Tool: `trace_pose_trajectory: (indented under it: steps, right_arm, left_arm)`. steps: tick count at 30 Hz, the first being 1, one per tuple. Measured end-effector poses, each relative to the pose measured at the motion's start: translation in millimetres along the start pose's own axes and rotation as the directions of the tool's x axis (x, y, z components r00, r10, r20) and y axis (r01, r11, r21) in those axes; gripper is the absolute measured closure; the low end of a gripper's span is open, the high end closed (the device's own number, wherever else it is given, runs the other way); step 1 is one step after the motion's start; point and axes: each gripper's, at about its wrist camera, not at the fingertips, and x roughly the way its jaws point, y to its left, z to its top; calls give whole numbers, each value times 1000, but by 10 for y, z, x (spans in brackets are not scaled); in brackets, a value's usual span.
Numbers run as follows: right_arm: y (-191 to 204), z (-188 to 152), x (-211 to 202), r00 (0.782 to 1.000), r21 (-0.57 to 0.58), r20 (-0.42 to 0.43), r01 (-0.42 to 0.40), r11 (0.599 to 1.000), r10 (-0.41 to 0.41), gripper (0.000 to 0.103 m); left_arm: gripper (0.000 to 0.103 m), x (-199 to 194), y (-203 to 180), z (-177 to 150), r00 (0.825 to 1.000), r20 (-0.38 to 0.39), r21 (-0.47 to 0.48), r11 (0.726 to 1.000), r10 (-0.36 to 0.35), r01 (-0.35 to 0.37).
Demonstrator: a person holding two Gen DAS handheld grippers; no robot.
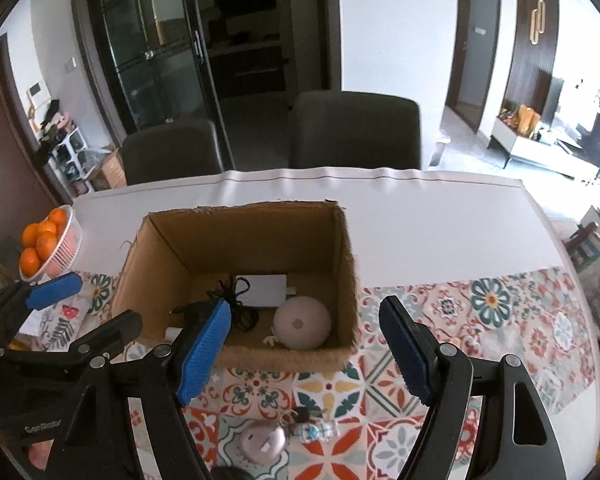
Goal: Organize rigid objects
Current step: 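Move both tools back toward the black puck and black power bank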
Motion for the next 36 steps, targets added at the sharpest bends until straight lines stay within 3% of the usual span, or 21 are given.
trace_pose_trajectory:
  steps: [19,36]
  right_arm:
    - [-124,-802,-330,999,56,-29,-22,998,23,25]
    - [62,-1273,-382,995,-33,-64,-75,997,73,25]
  left_arm:
    - [15,-347,-280,-748,1000,4,40,999,24,-24]
    - [15,-456,-269,-1399,998,-60,10,1000,30,-30]
